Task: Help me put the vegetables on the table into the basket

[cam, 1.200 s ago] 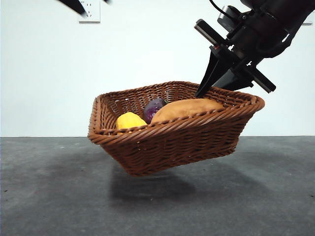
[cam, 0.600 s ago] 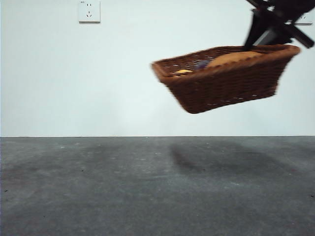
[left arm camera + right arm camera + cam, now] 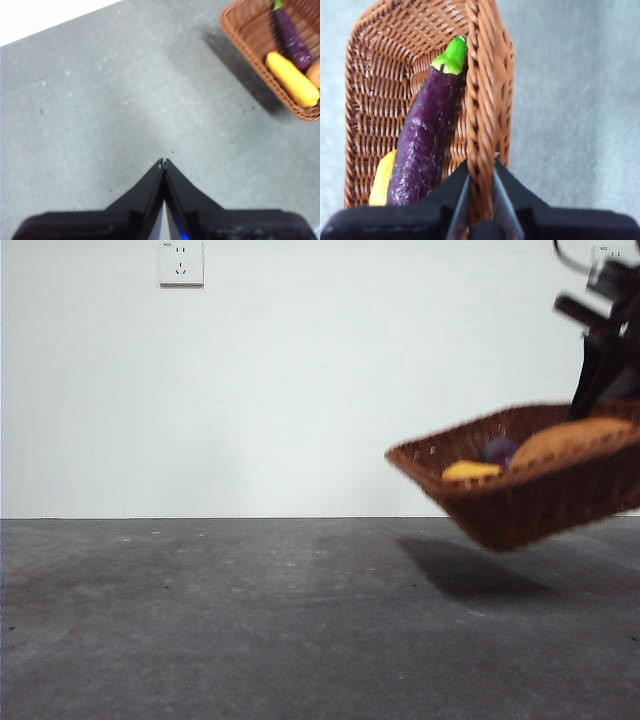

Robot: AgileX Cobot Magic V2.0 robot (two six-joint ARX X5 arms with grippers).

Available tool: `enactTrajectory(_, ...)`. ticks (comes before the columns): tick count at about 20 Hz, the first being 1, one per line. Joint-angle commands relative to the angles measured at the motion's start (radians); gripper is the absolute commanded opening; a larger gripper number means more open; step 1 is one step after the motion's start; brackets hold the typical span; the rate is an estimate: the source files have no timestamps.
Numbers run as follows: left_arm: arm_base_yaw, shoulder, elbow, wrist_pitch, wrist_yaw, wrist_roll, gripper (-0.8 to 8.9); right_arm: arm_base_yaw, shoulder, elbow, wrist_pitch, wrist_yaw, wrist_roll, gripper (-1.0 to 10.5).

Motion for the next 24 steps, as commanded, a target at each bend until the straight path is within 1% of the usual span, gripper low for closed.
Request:
enactTrajectory(1,0.003,-0.001,-0.007,-0.017,0.005,0.012,-0.06,0.0,0.056,0.003,0.007,-0.011,-0.028,-0.1)
enactTrajectory(3,0.003,-0.001,-0.007,-0.023,0.005,0.012,-0.06,0.0,0.104,0.003,0.014,-0.008,-0.033,-0.1)
enactTrajectory(6,0.003,-0.001,-0.007,-0.034,0.005,0.012,-0.06,0.0,0.158,0.003,0.014,0.032,-0.043,-0.1)
enactTrajectory(8,0.003,-0.001,-0.007,-0.035,0.004,0.011,-0.06,0.0,0.179,0.003,0.017,0.035,-0.05,-0.1)
enactTrajectory(9,0.003,-0.001,-0.007,-0.035,0.005,0.011,-0.06,0.0,0.185,0.003,0.016,0.044,-0.05,-0.1)
enactTrajectory(11,0.003,-0.001,-0.007,-0.035,0.004,0.011,-0.06,0.0,0.196,0.002,0.01,0.09,-0.052,-0.1)
enactTrajectory(16,0.003,0.0,-0.007,-0.034,0.005,0.011,-0.06,0.0,0.216,-0.017,0.0,0.113,-0.051,-0.1)
enactTrajectory(18,0.003,0.0,-0.007,-0.034,0.005,0.011,-0.06,0.0,0.216,-0.039,0.006,0.143,-0.052,-0.1)
enactTrajectory(20,0.003,0.0,-0.007,-0.034,0.005,0.011,-0.06,0.0,0.216,-0.075,0.009,0.149,-0.054,-0.1)
enactTrajectory(24,0.003,0.0,-0.007,-0.037,0.005,0.011,-0.06,0.0,0.216,-0.126,0.071,0.151,-0.051,-0.1)
